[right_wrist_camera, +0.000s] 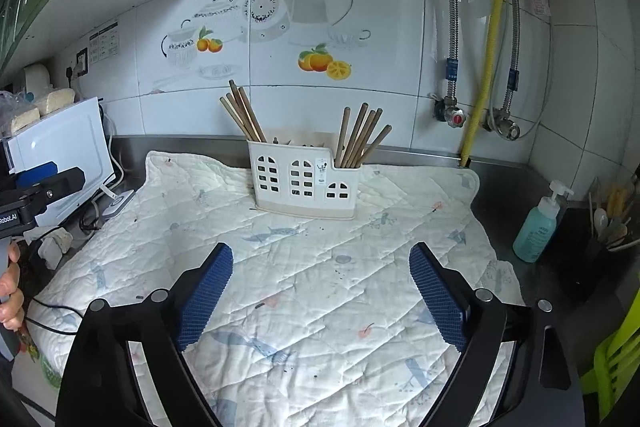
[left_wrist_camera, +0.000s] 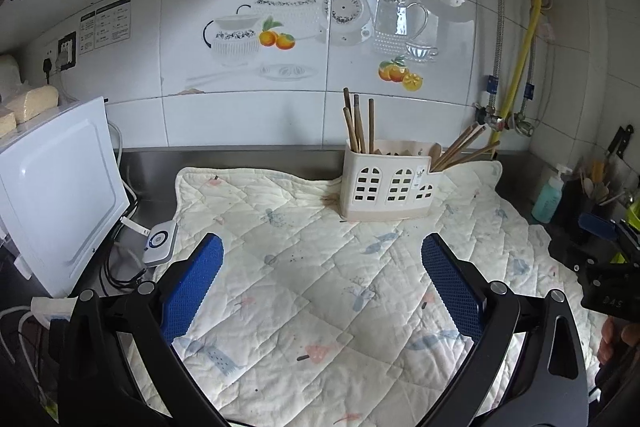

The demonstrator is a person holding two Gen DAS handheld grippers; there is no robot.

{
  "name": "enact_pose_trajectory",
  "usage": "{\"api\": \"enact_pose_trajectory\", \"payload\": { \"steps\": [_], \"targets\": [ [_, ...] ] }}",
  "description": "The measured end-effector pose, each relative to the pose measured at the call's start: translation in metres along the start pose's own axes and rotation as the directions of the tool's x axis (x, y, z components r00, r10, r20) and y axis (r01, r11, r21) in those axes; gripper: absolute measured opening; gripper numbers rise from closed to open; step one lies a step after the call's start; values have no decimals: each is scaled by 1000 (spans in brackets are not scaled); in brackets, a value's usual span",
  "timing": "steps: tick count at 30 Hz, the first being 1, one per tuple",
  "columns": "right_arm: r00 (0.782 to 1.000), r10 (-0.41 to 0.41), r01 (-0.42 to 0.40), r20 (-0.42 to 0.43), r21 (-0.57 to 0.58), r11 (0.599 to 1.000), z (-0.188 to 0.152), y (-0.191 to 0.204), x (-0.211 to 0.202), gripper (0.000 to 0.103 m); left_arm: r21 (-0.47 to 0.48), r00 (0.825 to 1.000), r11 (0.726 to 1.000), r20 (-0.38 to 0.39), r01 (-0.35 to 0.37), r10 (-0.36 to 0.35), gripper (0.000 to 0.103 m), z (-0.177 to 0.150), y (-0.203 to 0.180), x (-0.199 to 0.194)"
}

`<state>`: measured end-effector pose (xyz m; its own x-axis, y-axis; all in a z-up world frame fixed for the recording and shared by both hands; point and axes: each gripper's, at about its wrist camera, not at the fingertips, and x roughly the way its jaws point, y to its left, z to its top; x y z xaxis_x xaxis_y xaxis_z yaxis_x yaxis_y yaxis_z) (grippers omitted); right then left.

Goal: Organize utensils

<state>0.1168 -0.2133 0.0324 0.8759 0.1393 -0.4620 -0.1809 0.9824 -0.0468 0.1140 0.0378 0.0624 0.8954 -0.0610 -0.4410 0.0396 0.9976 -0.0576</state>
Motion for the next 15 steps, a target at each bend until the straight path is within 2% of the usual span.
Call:
{"api": "enact_pose_trajectory", "payload": {
  "steps": [15],
  "targets": [
    [1000,-3,3,-30,12,1000,-17,2,4,94,5,995,998,-78,-60,60,98,-25,9,1]
  ]
}}
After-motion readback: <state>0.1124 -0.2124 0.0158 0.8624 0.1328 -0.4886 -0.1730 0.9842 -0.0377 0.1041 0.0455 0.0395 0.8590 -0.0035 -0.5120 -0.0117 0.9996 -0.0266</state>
